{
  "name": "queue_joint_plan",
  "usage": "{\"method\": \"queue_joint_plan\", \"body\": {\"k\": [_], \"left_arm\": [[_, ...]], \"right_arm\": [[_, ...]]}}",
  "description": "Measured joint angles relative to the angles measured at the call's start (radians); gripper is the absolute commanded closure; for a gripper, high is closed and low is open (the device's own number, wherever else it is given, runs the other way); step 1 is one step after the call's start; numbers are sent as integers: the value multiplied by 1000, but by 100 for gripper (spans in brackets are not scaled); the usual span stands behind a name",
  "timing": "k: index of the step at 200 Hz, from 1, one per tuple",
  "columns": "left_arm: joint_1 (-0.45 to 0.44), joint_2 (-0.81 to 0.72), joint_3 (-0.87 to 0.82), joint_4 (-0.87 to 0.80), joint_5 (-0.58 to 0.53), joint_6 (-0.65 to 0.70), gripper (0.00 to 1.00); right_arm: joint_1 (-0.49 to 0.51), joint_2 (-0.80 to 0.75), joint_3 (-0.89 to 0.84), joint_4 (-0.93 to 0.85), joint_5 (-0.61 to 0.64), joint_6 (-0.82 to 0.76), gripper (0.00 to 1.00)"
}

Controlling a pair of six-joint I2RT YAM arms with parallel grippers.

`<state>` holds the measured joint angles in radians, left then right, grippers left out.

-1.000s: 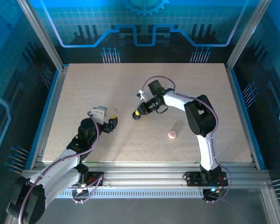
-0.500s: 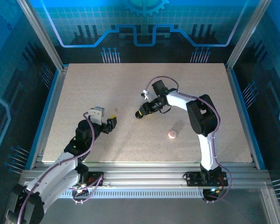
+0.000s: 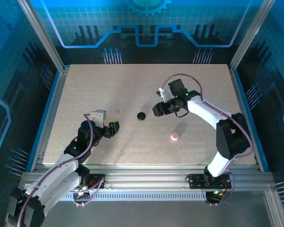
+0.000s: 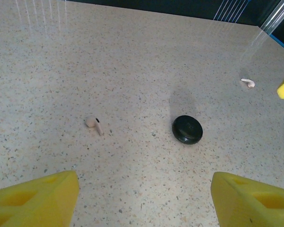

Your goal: Insert wireless bluetooth earbuds into charging case

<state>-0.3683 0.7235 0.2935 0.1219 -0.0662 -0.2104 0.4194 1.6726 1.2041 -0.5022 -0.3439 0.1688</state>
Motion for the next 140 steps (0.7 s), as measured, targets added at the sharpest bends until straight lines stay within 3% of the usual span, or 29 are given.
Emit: {"method": "queue_joint_plan", "body": {"k": [26, 48, 80, 140], "left_arm": [[0, 14, 10, -19, 9, -34, 27], [0, 13, 11, -22, 12, -51, 26], [-1, 13, 11, -24, 12, -55, 26], [-1, -7, 11, -32, 11, -73, 25]], "right_arm": [[-16, -154, -204, -135, 121, 92, 43], [-21, -204, -258, -248, 218, 139, 38], [-21, -202, -258, -325, 300, 157, 33], [11, -54, -209, -347, 315, 183, 29]]}}
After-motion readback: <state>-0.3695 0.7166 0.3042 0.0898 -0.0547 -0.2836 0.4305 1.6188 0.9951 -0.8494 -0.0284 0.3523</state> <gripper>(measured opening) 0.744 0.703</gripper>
